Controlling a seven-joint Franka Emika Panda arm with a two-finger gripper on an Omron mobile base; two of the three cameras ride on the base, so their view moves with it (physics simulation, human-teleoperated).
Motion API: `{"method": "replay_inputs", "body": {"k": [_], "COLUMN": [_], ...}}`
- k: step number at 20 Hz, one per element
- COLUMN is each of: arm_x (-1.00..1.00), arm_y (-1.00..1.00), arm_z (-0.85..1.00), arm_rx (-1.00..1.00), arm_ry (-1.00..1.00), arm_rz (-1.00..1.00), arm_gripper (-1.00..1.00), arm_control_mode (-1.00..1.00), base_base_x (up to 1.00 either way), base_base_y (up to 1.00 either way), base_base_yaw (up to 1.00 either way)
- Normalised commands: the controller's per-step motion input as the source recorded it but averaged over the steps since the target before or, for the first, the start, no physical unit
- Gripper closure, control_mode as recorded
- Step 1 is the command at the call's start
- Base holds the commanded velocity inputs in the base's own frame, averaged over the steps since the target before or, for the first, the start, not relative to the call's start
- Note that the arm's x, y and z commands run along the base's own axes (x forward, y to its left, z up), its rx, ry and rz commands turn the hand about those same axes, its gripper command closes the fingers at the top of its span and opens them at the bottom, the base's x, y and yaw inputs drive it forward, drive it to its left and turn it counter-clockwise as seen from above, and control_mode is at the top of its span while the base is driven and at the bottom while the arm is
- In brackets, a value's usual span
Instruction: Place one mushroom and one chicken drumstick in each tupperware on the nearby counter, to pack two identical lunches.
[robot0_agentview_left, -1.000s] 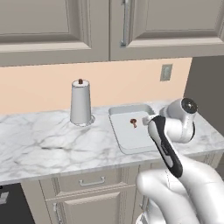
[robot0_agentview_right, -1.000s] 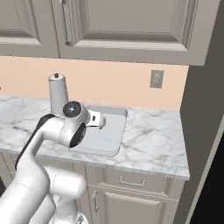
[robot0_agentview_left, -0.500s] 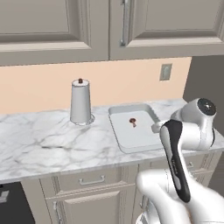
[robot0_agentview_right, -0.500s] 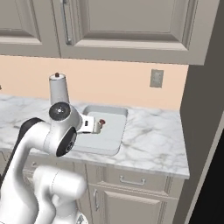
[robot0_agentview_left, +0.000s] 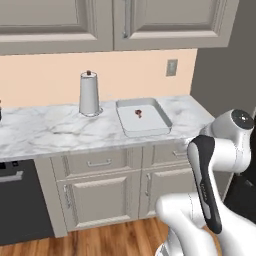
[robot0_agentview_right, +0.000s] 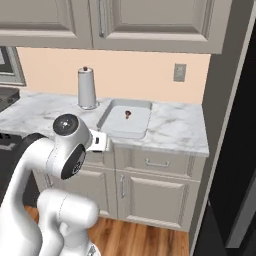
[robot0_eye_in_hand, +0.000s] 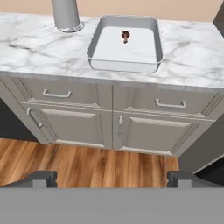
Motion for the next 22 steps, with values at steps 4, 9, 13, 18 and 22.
{"method": "replay_inputs", "body": {"k": [4, 9, 13, 18, 22], "arm_x": [0.00, 0.00, 0.00, 0.00, 0.00], "arm_y": [0.00, 0.00, 0.00, 0.00, 0.00], "arm_z": [0.00, 0.00, 0.00, 0.00, 0.00], "arm_rx": [0.00, 0.00, 0.00, 0.00, 0.00], "arm_ry": [0.00, 0.00, 0.00, 0.00, 0.00], "arm_rz": [0.00, 0.00, 0.00, 0.00, 0.00], "arm_gripper": [-1.00, -1.00, -1.00, -1.00, -1.00], "arm_control_mode": [1.00, 1.00, 1.00, 1.00, 1.00], "base_base_x": [-1.00, -1.00, -0.92, -0.49, -0.10], "base_base_y": [-0.03, -0.21, -0.46, -0.67, -0.91], "base_base_yaw": [0.00, -0.03, -0.18, -0.16, -0.24]}}
